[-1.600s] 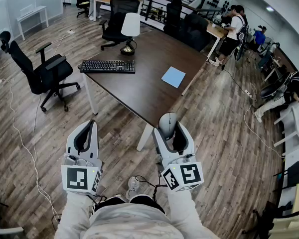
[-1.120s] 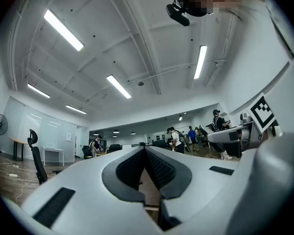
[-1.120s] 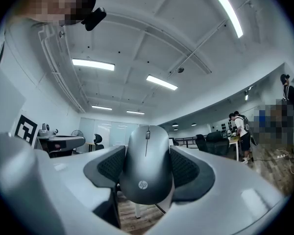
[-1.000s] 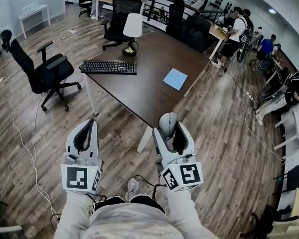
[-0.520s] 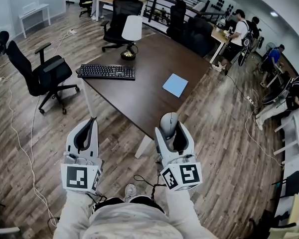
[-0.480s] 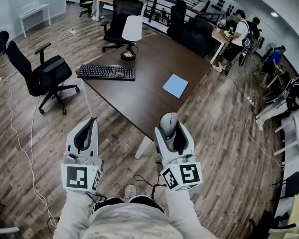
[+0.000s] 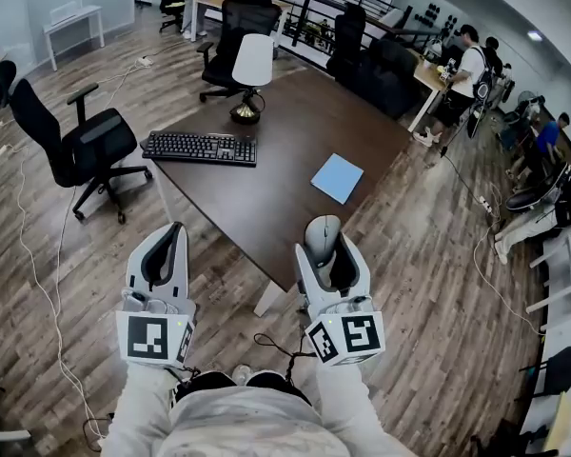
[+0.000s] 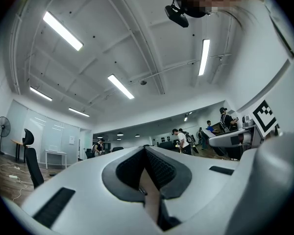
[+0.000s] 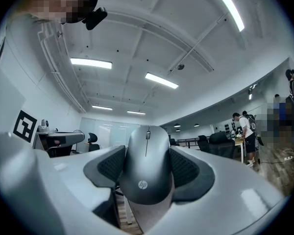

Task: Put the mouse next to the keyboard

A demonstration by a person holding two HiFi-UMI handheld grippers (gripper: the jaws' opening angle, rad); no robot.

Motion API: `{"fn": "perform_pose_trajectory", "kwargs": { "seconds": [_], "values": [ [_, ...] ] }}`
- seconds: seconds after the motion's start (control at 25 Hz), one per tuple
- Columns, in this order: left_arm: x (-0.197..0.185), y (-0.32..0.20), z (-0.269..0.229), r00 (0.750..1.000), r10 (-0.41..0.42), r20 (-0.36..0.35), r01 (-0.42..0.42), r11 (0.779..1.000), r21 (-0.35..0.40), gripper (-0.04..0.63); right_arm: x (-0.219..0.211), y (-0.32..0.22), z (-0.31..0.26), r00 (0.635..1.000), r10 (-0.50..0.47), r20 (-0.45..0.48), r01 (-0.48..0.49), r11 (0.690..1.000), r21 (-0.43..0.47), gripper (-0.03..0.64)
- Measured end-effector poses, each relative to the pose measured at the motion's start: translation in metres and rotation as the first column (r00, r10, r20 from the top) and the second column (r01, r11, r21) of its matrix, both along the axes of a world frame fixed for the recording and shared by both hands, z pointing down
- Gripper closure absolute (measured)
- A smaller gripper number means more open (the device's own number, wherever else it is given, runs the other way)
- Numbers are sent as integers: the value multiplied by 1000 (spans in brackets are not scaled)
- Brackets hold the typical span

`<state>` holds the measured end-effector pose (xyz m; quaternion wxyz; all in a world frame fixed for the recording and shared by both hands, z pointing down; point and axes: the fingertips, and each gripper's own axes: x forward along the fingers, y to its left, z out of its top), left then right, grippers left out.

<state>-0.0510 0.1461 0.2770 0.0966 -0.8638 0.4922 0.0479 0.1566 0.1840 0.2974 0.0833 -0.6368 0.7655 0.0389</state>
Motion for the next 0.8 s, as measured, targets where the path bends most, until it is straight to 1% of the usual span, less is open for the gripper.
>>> {"fn": "perform_pose_trajectory", "kwargs": {
  "seconds": [0.2, 0.52, 0.8],
  "values": [
    [12, -13, 5, 1000, -8, 9, 8, 1000, -3, 591, 9, -18, 3, 1000, -17, 5, 17, 1000, 2, 319],
    [12, -43, 9, 1000, -18, 22, 18, 1000, -7, 591, 12, -51, 9, 1000, -20, 18, 21, 1000, -7, 319],
    [8, -88, 7, 1000, 13, 17, -13, 1000, -6, 591, 6, -90, 8, 1000, 3, 18, -3, 1000, -3, 319]
  ]
}}
